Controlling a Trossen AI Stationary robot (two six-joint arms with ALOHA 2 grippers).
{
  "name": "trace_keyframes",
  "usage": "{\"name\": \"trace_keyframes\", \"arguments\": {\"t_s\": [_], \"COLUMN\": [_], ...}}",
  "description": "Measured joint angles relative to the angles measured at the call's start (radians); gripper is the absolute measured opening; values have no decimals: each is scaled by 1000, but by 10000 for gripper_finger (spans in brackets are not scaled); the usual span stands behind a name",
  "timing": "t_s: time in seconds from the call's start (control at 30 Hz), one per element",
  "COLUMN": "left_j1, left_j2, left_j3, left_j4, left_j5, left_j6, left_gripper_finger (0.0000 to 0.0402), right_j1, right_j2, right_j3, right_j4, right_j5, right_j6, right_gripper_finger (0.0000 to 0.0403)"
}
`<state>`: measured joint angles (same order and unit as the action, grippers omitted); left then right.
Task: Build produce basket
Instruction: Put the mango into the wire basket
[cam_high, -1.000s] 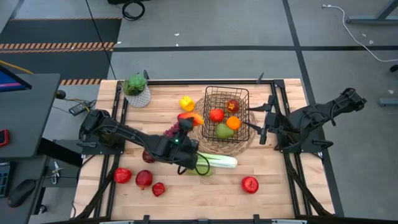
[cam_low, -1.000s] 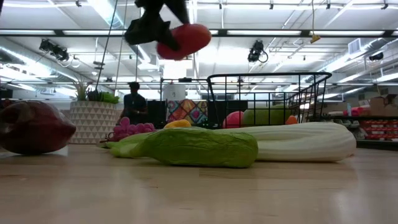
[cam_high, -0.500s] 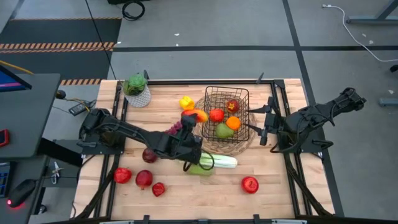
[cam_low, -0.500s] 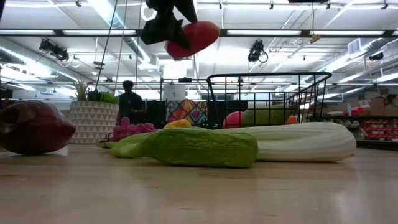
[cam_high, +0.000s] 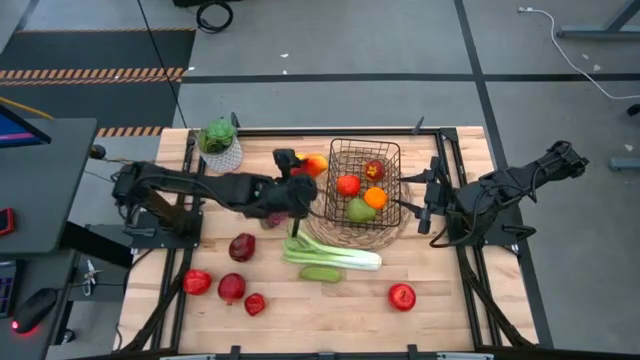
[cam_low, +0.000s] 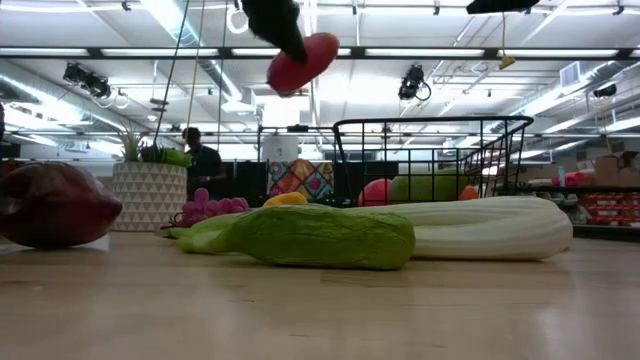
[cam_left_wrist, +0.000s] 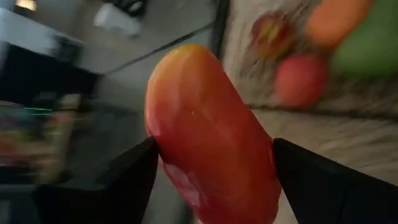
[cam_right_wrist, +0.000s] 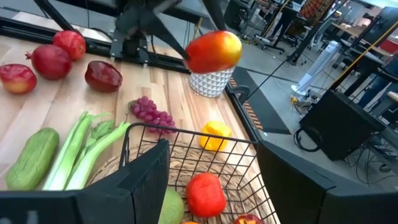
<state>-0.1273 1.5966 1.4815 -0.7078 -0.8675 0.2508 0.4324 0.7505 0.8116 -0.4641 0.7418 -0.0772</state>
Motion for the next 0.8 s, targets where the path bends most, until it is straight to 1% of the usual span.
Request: {"name": "trace_keyframes", "arguments": {"t_s": [0.23,0.37,0.47,0.6,0.8], "left_j1": [59,89,103,109,108], "left_j2": [-80,-94,-97,-98,-98], "left_j3": [0,1,1,1,1], "left_j4": [139,193,221,274,368], "left_j5": [431,615,701,764,870], "left_j6": [-188,-291,-372,-476,-590], "left_gripper_finger": [309,309,309,309,309], "right_j1": [0,0,0,11,46], "right_j2": [-6,-15,-28,-56,-109], "right_j3": [0,0,0,0,0], "right_j4": [-1,-8,-17,-35,-83], "right_j5": [0,0,-1,-2,-3], "right_j6": [7,8,9,29,60], "right_gripper_finger": [247,247,247,247,247]}}
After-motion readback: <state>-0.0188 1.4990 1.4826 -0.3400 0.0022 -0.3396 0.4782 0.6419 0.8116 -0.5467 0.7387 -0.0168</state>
